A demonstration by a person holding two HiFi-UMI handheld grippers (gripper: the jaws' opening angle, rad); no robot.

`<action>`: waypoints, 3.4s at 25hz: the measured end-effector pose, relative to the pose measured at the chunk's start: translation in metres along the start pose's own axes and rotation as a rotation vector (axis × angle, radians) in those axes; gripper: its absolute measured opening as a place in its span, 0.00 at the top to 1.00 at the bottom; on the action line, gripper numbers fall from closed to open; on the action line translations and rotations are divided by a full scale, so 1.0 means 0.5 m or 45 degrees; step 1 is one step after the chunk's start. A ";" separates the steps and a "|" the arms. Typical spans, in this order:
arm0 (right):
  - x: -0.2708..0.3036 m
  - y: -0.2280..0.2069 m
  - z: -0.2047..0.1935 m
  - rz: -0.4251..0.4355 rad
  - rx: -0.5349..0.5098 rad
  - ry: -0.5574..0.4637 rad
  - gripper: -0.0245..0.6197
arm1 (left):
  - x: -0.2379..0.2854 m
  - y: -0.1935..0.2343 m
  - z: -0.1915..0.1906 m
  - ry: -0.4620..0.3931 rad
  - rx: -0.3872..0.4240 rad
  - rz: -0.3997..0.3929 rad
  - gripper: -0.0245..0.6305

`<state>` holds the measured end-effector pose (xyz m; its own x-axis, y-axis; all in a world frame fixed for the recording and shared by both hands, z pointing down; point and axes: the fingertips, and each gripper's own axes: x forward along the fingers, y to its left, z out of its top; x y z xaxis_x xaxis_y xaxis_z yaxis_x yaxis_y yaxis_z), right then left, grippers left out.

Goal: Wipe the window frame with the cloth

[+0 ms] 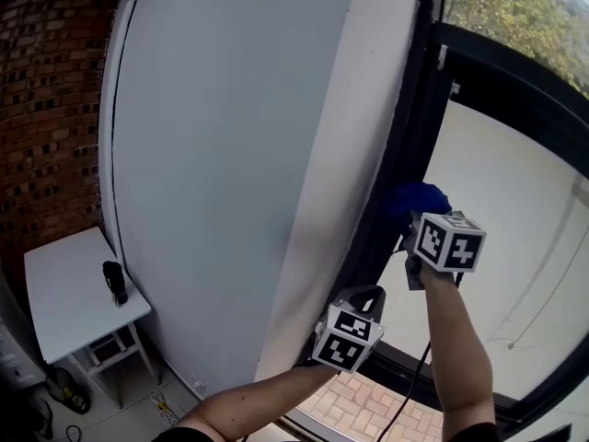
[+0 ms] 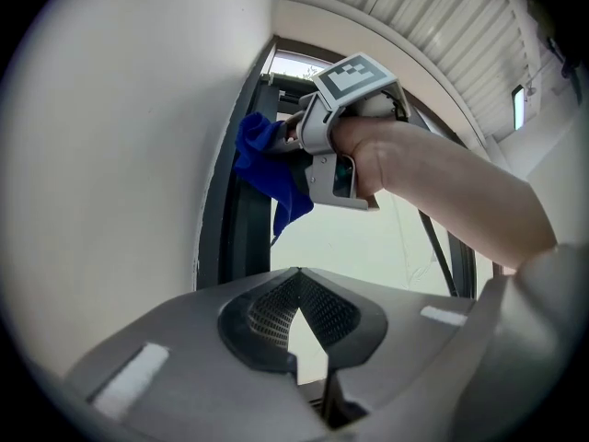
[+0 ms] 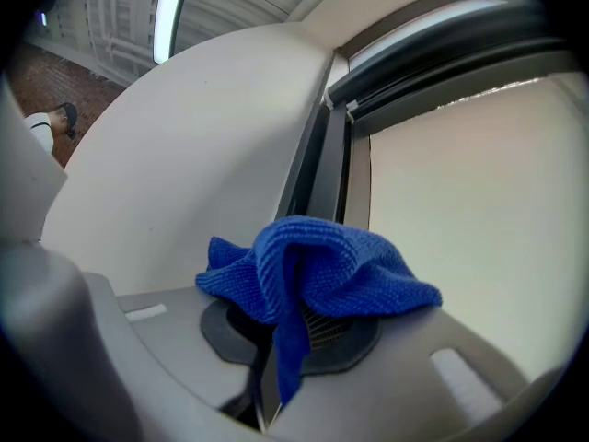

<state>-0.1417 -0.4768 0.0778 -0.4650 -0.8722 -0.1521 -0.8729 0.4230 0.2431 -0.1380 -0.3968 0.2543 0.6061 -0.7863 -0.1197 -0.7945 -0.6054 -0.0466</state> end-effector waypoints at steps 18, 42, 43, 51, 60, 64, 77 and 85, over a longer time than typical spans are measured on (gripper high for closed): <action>0.024 -0.043 0.181 -0.066 -0.038 -0.173 0.88 | 0.040 0.031 0.084 -0.087 -0.004 0.054 0.97; 0.056 -0.099 0.414 -0.214 -0.103 -0.327 0.88 | 0.054 0.045 0.139 -0.132 0.045 -0.005 0.97; 0.056 -0.101 0.419 -0.218 -0.104 -0.329 0.88 | 0.053 0.045 0.142 -0.134 0.047 -0.012 0.97; 0.061 -0.119 0.469 -0.233 -0.059 -0.352 0.88 | 0.058 0.042 0.177 -0.170 0.069 -0.042 0.97; 0.064 -0.114 0.473 -0.234 -0.064 -0.345 0.88 | 0.057 0.036 0.213 -0.195 0.097 -0.066 0.97; 0.056 -0.118 0.470 -0.169 0.015 -0.386 0.88 | 0.060 0.007 0.190 -0.204 0.087 -0.160 0.97; -0.075 -0.071 0.329 -0.068 -0.014 -0.407 0.88 | -0.008 -0.025 0.107 -0.156 0.114 -0.171 0.97; -0.216 0.006 0.209 0.020 -0.004 -0.394 0.88 | -0.082 -0.074 0.060 -0.161 0.096 -0.194 0.97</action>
<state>-0.1099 -0.3557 -0.0052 -0.5014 -0.7490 -0.4331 -0.8652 0.4345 0.2502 -0.1345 -0.3387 0.2311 0.7140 -0.6616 -0.2290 -0.6973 -0.7015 -0.1474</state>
